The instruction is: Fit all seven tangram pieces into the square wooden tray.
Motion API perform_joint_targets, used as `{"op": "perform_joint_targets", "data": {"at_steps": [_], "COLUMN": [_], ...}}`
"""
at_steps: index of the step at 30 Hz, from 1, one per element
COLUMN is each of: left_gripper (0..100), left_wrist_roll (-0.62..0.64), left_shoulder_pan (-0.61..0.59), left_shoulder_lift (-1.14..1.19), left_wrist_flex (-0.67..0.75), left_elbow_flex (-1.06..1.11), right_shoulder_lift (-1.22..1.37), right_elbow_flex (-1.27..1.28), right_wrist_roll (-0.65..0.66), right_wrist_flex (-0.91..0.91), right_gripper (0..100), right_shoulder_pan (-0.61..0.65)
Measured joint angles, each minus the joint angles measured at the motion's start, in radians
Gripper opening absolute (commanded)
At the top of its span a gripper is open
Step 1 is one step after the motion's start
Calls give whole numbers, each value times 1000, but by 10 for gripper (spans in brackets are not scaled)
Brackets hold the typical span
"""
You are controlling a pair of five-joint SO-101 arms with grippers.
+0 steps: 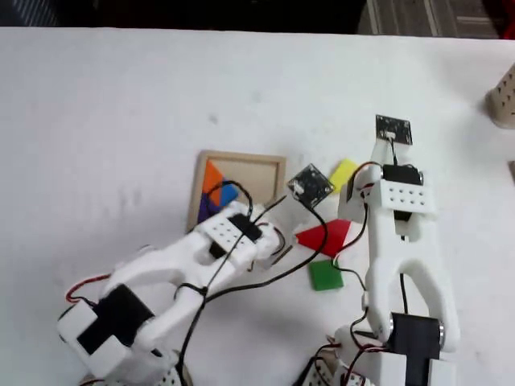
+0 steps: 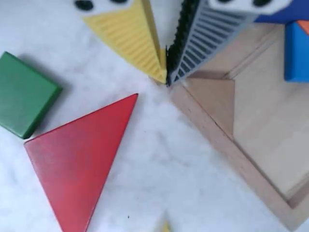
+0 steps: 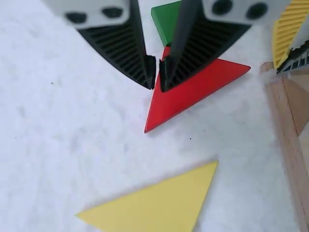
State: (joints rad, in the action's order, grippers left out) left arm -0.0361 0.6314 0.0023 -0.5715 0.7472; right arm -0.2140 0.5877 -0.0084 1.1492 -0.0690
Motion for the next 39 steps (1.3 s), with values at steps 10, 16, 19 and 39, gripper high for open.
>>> {"op": "perform_joint_targets", "data": {"at_steps": [10,16,19,39], "left_gripper": [22,22,22,21], "left_wrist_roll": [0,0,0,178], "left_shoulder_pan": [-69,-117,-140,-69], "left_shoulder_lift": [0,0,0,121], "left_wrist_flex": [-2,-20,-20,49], "left_elbow_flex": [0,-3,-3,-126], "right_shoulder_lift": [0,0,0,0], "right_elbow_flex": [0,0,0,0], "right_wrist_roll": [0,0,0,0], "right_wrist_flex": [0,0,0,0], "right_gripper": [18,18,18,18], "right_shoulder_pan": [0,0,0,2]}}
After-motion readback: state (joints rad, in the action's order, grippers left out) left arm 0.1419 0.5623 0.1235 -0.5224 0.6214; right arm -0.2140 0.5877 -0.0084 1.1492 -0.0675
